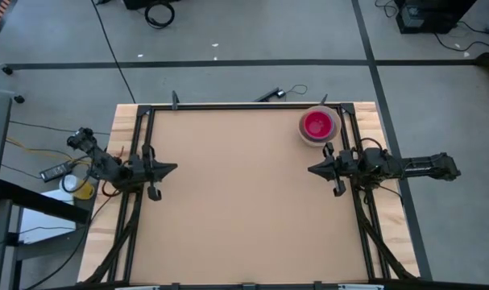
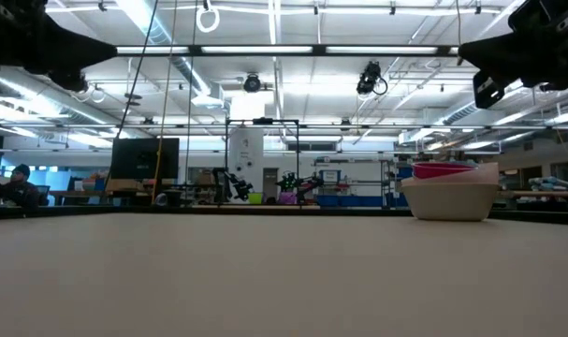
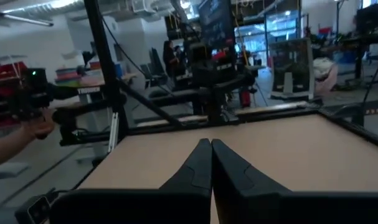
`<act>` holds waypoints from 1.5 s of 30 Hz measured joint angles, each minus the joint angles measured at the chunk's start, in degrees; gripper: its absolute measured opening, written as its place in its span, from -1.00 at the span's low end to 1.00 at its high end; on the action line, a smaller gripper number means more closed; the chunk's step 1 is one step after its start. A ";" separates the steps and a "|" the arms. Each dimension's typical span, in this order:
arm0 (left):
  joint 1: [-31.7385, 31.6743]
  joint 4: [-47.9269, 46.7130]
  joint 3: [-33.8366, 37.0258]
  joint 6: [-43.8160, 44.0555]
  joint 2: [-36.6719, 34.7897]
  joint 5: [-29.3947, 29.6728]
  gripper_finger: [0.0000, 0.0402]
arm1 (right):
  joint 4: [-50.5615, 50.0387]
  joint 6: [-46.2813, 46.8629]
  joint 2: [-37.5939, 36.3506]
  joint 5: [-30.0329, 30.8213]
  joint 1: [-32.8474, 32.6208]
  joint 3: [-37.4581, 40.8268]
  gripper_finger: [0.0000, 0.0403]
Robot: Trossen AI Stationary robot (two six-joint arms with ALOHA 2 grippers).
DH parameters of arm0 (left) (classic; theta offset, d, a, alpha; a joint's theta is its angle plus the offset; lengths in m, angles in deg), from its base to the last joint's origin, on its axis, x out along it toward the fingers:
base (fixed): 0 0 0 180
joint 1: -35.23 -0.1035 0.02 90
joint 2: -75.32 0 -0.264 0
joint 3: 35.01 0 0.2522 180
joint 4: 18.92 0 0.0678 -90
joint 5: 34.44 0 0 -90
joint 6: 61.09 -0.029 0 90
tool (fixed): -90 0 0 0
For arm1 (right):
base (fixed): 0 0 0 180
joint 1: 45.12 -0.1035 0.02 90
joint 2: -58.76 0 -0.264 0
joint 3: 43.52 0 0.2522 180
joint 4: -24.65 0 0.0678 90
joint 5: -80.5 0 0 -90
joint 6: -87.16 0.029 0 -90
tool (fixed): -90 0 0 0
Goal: Nest bowls inside each other
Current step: Return to Home Position
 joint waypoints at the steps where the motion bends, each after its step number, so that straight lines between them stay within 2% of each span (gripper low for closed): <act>1: 0.00 -0.54 0.00 0.05 0.00 -0.03 -0.99 | -0.31 -0.35 -0.64 0.00 0.02 0.00 -0.96; 9: -0.07 -6.20 -0.01 5.61 0.04 -1.61 -0.99 | -5.99 -0.68 -3.02 -0.31 -0.07 -0.02 -0.96; 14: -0.07 -5.94 0.15 5.59 0.04 -1.75 -0.99 | -6.32 -1.87 -2.98 0.39 -0.09 -0.02 -0.96; 21: -0.03 0.41 5.45 6.15 0.54 -1.61 -0.99 | -6.54 -2.24 -1.77 0.91 -0.09 -0.02 -0.96; 26: -0.09 0.33 5.49 7.53 0.54 -1.64 -0.99 | -9.07 -3.46 -1.43 3.92 -0.04 -0.02 -0.93; 32: -0.09 0.41 5.49 9.42 0.56 -1.71 -0.93 | -9.78 -3.41 -1.20 4.07 -0.04 0.00 -0.85; 45: -0.09 0.51 5.51 9.17 0.56 -1.77 -0.90 | -9.75 -3.41 -1.20 4.07 -0.04 0.00 -0.83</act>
